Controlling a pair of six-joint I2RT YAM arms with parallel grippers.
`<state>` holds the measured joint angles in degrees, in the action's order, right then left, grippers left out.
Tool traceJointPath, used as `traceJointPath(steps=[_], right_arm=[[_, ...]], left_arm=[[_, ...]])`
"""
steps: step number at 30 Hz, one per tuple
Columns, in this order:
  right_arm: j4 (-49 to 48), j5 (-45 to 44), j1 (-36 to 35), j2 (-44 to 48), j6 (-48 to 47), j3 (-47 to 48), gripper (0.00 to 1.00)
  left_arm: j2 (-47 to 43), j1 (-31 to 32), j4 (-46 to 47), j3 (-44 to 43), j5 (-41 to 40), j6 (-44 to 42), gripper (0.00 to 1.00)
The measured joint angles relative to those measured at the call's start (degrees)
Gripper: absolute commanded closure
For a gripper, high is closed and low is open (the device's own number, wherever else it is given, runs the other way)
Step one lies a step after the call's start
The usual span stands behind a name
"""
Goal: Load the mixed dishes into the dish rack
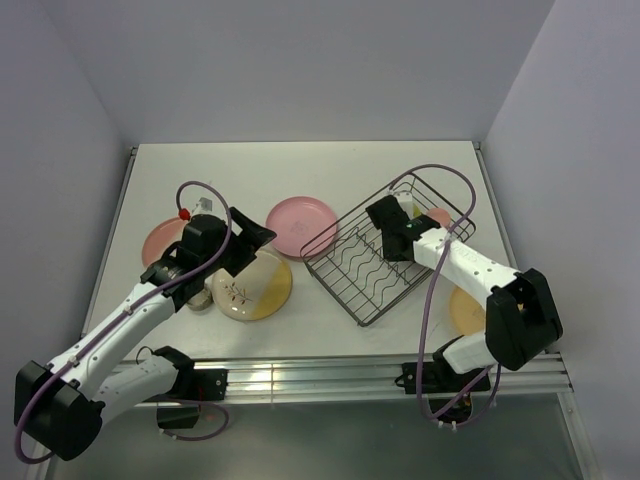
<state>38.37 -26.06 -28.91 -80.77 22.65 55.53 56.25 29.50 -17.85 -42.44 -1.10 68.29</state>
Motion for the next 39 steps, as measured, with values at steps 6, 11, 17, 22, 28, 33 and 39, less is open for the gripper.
traceJointPath(steps=[6,11,17,22,28,33,39], right_arm=[[-0.3,0.2,0.5,-0.7,0.6,-1.0,1.0],[-1.0,0.5,1.4,-2.8,0.9,-1.9,1.0],[-2.4,0.5,1.9,-3.8,1.4,-2.4,0.94],[-2.4,0.5,2.1,-3.9,1.7,-2.4,0.71],[-2.3,-1.1,2.4,-5.2,2.9,-2.4,0.32],[-1.9,-2.1,2.6,-5.4,3.3,-2.4,0.29],[-1.7,-2.3,2.6,-4.6,3.3,-2.4,0.29]], left_arm=[[0.0,0.0,0.0,0.0,0.0,-0.2,0.09],[0.0,0.0,0.0,0.0,0.0,-0.2,0.09],[0.2,0.0,0.1,0.0,0.0,-0.2,0.09],[0.4,0.0,0.5,0.0,0.0,-0.3,0.09],[0.4,0.0,0.8,0.0,0.0,-0.4,0.09],[1.0,0.0,0.8,0.0,0.0,-0.4,0.08],[2.3,0.0,0.8,0.0,-0.1,-0.4,0.08]])
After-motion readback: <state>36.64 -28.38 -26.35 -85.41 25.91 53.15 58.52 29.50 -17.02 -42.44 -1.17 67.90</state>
